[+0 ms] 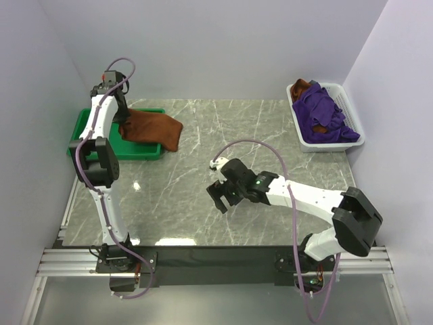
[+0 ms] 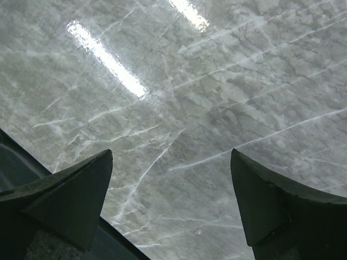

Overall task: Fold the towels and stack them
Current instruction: Neatly place the folded towel into the bin

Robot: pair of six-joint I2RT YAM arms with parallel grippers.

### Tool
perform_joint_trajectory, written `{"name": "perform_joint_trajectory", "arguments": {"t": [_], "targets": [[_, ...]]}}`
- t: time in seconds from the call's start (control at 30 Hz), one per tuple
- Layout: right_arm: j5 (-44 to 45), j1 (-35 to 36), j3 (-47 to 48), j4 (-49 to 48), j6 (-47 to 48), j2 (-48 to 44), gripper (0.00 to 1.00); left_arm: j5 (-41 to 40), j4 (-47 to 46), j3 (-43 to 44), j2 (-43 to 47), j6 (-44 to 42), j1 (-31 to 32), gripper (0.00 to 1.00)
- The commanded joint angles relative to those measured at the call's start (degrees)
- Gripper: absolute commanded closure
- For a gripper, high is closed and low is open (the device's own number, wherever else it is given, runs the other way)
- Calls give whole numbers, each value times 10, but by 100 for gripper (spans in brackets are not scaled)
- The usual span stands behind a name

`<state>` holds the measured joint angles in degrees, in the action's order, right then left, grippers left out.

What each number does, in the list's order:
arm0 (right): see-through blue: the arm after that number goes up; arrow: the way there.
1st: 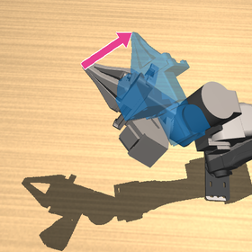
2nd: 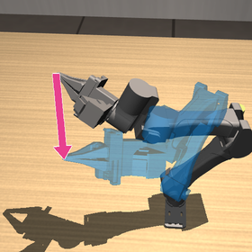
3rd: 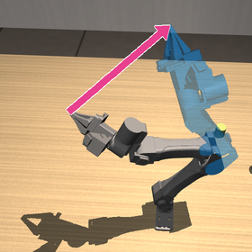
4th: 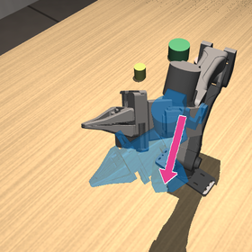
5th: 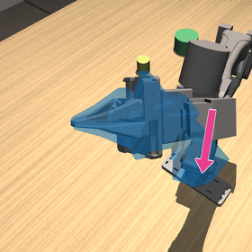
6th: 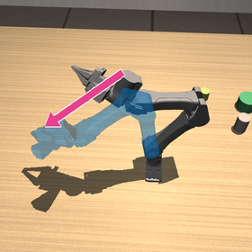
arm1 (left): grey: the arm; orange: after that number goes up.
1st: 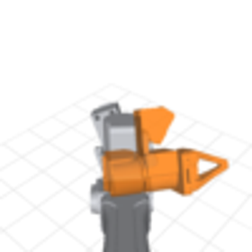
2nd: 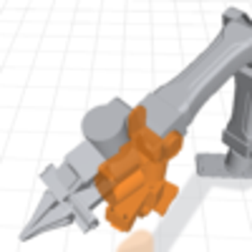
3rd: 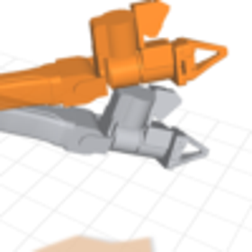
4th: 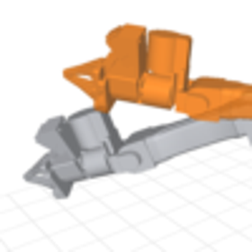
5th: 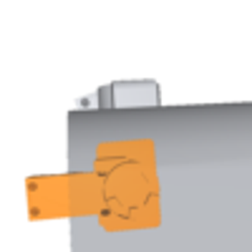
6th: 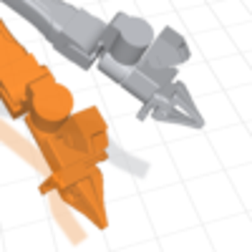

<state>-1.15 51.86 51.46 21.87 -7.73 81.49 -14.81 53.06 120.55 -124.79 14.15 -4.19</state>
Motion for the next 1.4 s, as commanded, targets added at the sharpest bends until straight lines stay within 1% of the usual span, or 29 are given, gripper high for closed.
{"name": "perform_joint_trajectory", "arguments": {"t": [0.0, 0.2, 0.53, 1.37], "targets": [[-6, -3, 39, 19, 17, 16, 5, -47, -6, 16, -5, -33, -13, 99], [-12, -3, 73, 39, 20, 54, 6, -65, -30, 26, -17, -44, -29, 99], [-1, -3, 105, 72, 26, 82, 7, -74, -61, 28, -41, -56, -39, 99], [5, -2, 133, 97, 33, 114, 8, -68, -89, 10, -62, -32, -59, 99]]}}
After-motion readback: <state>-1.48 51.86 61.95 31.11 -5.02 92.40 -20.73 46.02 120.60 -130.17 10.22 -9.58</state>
